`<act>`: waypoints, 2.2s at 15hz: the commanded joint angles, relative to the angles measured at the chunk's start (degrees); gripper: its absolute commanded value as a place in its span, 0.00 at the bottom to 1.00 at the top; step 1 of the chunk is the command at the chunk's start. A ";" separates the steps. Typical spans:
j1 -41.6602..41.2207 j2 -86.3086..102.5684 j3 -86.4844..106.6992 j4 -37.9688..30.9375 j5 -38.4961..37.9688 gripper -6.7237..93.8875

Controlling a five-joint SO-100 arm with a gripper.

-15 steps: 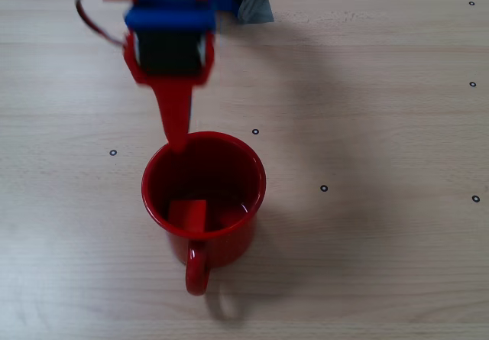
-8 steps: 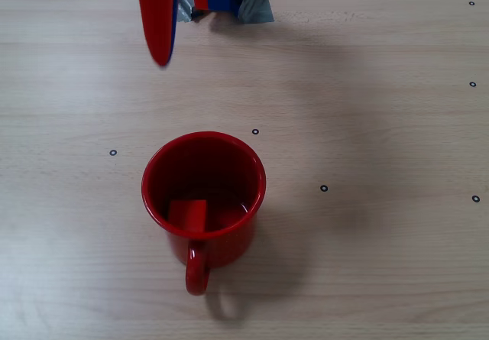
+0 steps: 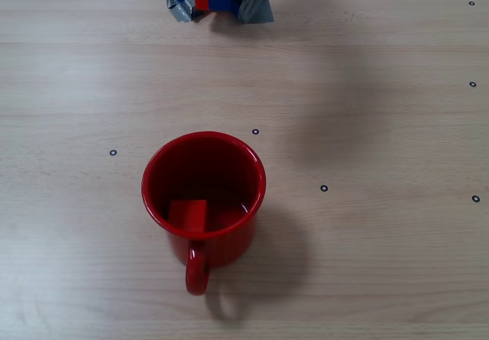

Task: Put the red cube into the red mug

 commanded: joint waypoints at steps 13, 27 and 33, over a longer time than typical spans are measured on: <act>-7.12 54.58 65.83 -15.73 -2.11 0.07; -5.71 59.33 74.44 -18.37 -1.67 0.07; -5.71 59.33 74.44 -18.37 -1.76 0.07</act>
